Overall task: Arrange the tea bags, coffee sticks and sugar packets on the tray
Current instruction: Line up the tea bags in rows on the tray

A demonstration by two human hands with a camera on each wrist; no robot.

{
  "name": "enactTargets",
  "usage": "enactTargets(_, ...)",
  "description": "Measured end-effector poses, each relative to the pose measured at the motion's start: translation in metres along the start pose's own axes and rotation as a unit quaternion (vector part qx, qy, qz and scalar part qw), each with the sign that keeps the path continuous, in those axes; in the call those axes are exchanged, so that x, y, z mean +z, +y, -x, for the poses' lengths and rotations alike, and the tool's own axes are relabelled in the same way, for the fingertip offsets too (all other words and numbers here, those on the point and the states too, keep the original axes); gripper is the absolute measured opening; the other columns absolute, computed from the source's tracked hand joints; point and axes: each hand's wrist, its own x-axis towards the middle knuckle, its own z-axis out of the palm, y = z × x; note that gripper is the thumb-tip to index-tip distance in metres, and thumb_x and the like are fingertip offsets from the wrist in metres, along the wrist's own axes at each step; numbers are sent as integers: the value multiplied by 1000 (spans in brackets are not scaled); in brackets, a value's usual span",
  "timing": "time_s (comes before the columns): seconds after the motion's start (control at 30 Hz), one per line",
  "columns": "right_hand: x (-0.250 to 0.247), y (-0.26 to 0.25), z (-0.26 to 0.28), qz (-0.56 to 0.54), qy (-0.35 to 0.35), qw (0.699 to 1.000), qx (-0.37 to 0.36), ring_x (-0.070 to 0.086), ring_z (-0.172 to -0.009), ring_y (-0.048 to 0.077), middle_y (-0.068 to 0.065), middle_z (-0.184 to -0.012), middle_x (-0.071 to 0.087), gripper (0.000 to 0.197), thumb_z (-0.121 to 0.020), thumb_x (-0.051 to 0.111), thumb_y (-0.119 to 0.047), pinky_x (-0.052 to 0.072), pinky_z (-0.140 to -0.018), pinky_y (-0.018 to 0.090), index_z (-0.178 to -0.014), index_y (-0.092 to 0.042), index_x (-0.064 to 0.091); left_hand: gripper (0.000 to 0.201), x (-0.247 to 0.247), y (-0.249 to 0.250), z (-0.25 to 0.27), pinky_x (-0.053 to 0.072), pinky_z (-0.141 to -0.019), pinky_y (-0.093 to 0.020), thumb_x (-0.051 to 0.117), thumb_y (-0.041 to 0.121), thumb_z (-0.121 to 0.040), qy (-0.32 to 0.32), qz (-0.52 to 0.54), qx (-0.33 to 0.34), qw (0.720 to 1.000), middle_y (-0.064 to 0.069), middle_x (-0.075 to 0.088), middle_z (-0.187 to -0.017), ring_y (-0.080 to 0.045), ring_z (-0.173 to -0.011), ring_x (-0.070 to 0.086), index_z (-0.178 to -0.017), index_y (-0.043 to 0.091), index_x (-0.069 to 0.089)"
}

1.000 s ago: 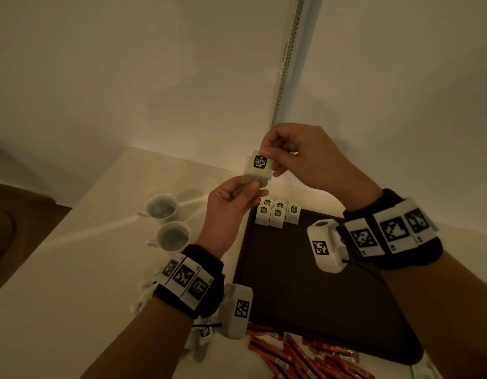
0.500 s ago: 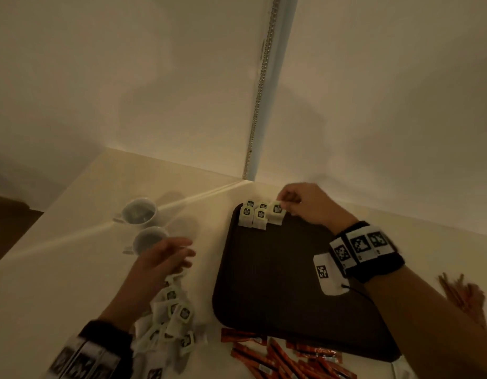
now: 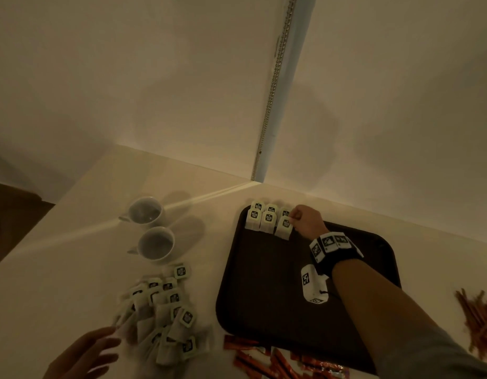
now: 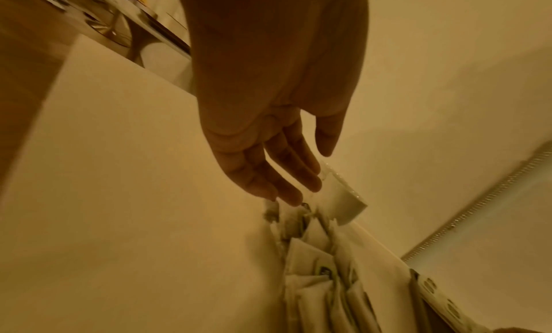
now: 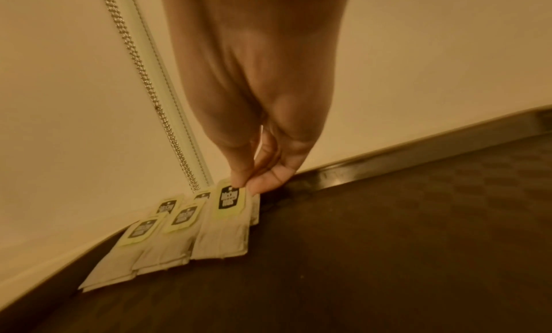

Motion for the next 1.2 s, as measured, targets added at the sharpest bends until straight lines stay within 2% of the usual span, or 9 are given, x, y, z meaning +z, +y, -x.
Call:
enactTargets(0.27,12,-3,-14,1,13,1000,12,61,-98,29,16,-103,66,10,-83,65,-3,51,-85,36,-93,-1,64,21,-20,-10,6,43,-76,-37,42,3,-98,14,-5,-41,999,-23,65,-101,-39,-88,60,-99,1,62)
enactTargets(0.43,23,-26,5,-7,65,997,-36,55,-91,21,11,-104,59,22,-82,69,-13,42,-75,26,-102,-9,60,21,-22,-8,14,43,-78,-38,45,8,-98,10,17,-56,998,-19,67,-100,-37,-91,60,-105,5,65)
enactTargets(0.5,35,-54,30,-17,27,993,-114,52,-89,14,5,-102,55,21,-83,68,-17,42,-75,21,-102,-11,60,20,-21,-10,14,42,-76,-36,45,9,-98,3,18,-64,998,-18,67,-99,-35,-87,59,-105,7,65)
enactTargets(0.57,55,-81,61,-16,-88,977,-192,53,-89,13,3,-101,57,21,-85,67,-18,41,-73,16,-104,-9,63,20,-19,-14,16,41,-72,-33,45,7,-98,-1,15,-61,998,-18,67,-96,-33,-83,59,-105,6,64)
enactTargets(0.67,95,-112,99,29,-270,925,-267,53,-96,14,7,-112,59,33,-84,70,-23,39,-77,16,-113,-8,62,20,-18,-16,21,42,-70,-32,44,7,-98,-8,8,-47,999,-18,67,-95,-32,-80,60,-102,7,64)
enactTargets(0.73,122,-127,116,57,-316,902,-289,53,-105,20,10,-119,57,46,-81,72,-26,41,-85,23,-120,-8,58,20,-18,-15,25,43,-70,-32,44,7,-99,-8,8,-39,999,-15,68,-93,-31,-80,61,-101,9,65)
enactTargets(0.83,151,-139,135,70,-315,898,-300,53,-104,26,13,-116,56,59,-74,77,-39,45,-91,39,-118,-6,55,21,-20,-20,31,45,-71,-33,45,9,-99,-3,5,-33,999,-13,69,-93,-31,-81,62,-100,11,66)
enactTargets(0.93,170,-137,142,104,-298,902,-294,50,-105,27,11,-116,53,67,-67,80,-45,46,-89,45,-116,-10,50,21,-24,-29,33,46,-71,-34,46,9,-98,4,7,-27,1000,-14,70,-94,-29,-79,64,-100,12,67)
enactTargets(1.2,172,-132,148,93,-290,902,-307,58,-99,29,17,-107,64,39,-76,75,-19,41,-77,30,-109,-2,62,20,-33,-38,40,47,-71,-35,47,10,-98,0,27,-5,1000,-12,71,-94,-29,-81,65,-104,10,66)
